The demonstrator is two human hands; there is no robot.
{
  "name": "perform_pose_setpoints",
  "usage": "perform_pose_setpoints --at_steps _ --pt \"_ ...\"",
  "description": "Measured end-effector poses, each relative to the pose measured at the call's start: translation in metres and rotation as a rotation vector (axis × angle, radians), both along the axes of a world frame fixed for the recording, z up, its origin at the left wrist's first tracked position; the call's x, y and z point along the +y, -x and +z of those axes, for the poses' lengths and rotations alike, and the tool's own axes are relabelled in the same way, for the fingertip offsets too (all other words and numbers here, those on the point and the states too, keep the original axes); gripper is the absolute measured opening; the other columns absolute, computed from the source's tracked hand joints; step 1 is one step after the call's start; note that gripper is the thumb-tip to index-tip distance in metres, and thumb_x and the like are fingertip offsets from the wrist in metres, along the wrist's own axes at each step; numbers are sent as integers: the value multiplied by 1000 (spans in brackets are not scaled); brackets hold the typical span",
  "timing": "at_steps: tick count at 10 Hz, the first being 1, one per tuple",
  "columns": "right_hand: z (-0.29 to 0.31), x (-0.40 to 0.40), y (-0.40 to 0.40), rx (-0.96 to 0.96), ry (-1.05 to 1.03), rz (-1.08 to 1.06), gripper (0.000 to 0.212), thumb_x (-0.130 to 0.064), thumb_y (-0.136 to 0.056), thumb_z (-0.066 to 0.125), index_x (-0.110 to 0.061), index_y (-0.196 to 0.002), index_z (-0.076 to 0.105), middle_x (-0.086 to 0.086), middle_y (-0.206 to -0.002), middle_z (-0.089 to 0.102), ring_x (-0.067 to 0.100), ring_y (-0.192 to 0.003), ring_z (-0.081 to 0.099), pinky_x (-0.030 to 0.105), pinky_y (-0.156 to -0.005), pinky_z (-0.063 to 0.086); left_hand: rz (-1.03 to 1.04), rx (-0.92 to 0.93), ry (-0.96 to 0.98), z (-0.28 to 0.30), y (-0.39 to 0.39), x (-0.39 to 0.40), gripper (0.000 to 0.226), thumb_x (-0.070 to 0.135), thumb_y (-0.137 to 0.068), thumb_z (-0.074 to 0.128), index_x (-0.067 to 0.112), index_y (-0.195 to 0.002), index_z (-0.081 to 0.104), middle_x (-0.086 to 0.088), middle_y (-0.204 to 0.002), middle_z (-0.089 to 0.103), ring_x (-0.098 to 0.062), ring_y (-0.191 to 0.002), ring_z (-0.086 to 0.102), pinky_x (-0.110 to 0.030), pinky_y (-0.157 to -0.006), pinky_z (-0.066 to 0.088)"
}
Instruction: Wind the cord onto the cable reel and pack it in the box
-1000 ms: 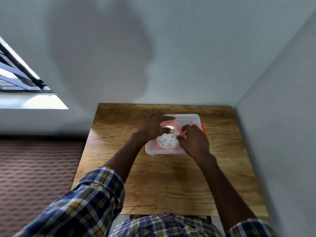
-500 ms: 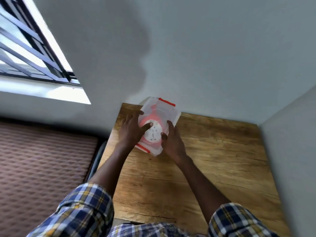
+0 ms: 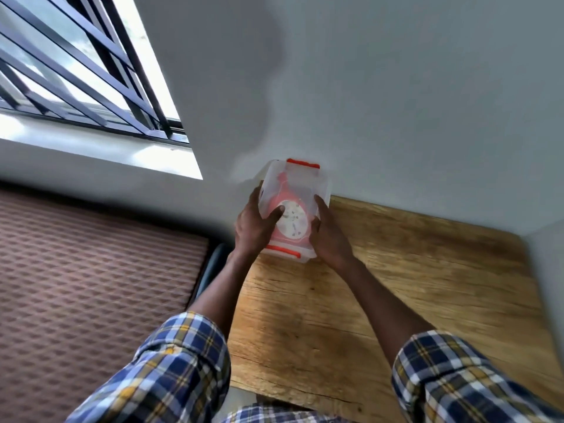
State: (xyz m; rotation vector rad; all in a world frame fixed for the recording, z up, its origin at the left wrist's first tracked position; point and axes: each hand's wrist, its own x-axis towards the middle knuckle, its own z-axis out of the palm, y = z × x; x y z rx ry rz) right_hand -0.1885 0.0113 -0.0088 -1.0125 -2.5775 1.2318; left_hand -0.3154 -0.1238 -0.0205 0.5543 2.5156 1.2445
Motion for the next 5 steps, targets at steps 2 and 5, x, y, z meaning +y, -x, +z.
perform_pose_setpoints --at_steps 2,5 --pt "-1 -3 1 5 -2 -22 53 -41 -111 32 -44 -161 14 1 -165 37 27 -141 49 42 -101 53 12 17 -53 -1 -3 -1 87 70 -89 63 27 -160 35 -8 -150 61 -38 -133 60 -57 -108 45" --pt "26 14 -20 7 -186 55 51 -43 -108 44 -39 -157 34 10 -161 39 30 -142 46 47 -112 45 -46 276 150 33 -14 -3 78 52 -101 62 11 -159 29 -20 -155 46 -41 -139 47 -59 -110 46"
